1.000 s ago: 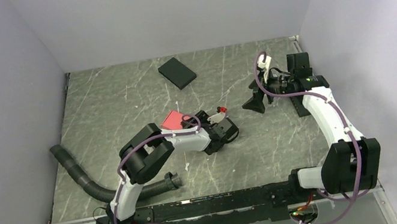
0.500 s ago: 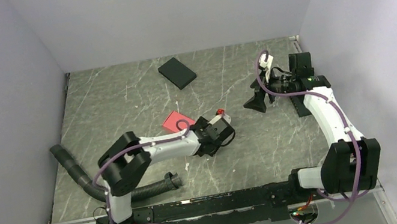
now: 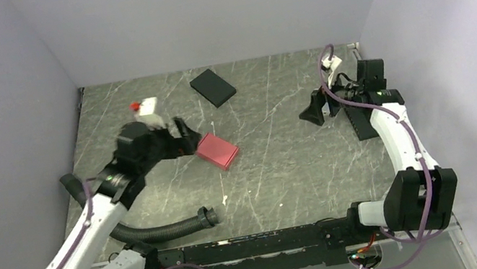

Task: Fold the paper box
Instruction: Reset both arms

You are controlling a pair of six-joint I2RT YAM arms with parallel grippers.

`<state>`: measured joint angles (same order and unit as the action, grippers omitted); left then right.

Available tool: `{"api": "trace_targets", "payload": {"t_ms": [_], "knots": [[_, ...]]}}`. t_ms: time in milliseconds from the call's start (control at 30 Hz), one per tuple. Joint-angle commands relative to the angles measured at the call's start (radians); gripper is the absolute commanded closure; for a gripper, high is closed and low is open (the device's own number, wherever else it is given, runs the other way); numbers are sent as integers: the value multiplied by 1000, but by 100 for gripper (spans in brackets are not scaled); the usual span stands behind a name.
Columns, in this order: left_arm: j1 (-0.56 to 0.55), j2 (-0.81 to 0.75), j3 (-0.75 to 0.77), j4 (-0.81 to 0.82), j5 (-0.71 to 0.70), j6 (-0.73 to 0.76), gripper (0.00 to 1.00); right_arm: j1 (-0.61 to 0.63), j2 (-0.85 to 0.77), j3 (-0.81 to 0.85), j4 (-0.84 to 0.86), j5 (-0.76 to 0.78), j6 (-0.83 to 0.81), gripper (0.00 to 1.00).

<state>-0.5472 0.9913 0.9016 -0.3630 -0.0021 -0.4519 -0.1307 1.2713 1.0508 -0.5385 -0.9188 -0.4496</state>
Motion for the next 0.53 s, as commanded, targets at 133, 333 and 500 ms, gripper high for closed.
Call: {"api": "trace_targets", "payload": {"t_ms": [133, 333, 500], "knots": [[399, -122, 69, -160, 332, 51, 0, -101, -164, -35, 227, 226, 331, 0], [438, -170, 91, -224, 282, 120, 0, -104, -321, -137, 299, 402, 436, 0], [438, -209, 45, -218, 271, 144, 1, -128, -389, -175, 304, 364, 443, 0]]}}
